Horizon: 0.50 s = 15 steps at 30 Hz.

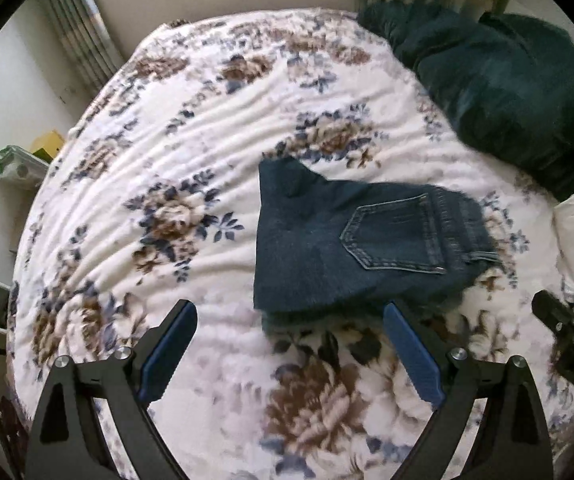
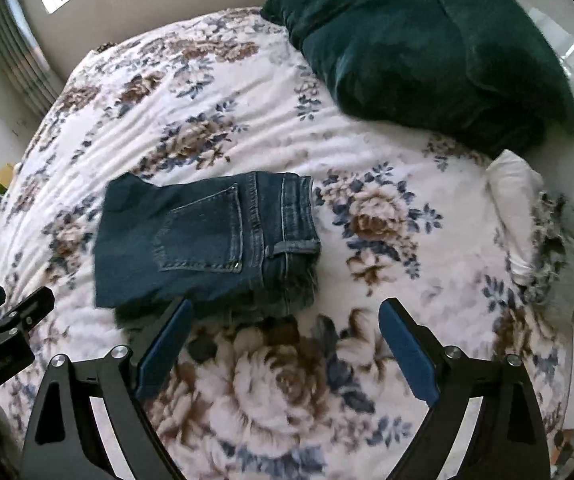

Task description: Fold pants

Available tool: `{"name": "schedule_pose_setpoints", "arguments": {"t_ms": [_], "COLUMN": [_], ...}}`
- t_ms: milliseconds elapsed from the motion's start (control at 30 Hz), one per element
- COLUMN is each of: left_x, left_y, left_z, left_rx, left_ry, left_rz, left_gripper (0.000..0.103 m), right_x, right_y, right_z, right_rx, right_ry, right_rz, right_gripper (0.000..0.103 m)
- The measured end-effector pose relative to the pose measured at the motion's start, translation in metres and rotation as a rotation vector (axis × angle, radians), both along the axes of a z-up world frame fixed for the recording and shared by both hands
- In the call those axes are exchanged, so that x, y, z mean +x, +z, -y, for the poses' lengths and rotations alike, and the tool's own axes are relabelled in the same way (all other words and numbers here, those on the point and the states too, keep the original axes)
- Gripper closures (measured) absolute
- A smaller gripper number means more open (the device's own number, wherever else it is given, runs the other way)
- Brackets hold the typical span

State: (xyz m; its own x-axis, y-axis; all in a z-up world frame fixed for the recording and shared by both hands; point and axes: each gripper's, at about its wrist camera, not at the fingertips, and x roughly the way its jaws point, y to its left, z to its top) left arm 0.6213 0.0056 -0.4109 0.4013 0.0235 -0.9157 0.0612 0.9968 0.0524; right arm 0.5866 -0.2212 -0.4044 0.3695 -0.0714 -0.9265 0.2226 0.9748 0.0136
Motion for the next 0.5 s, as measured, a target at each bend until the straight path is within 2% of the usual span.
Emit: {"name": "schedule_pose_setpoints", "arguments": {"t_ms": [300, 500], "left_x": [-0.094, -0.161], "left_y": [0.109, 0.169], "left_z": [0.005, 0.013], "left_rx": [-0.020, 0.013], "left_ry": [0.032, 0.038], "left_rz": [0.107, 0.182], "left_gripper": [0.007, 0.007], "right_x": [-0.096, -0.173], "right_y": [0.116, 0.193], "right_z": [0.000, 0.007], "right_rx": [-0.039, -0.062], "right_ry": [0.041, 0.068], "right_rz": [0.093, 0.167], "right_gripper": [0.007, 0.007]}}
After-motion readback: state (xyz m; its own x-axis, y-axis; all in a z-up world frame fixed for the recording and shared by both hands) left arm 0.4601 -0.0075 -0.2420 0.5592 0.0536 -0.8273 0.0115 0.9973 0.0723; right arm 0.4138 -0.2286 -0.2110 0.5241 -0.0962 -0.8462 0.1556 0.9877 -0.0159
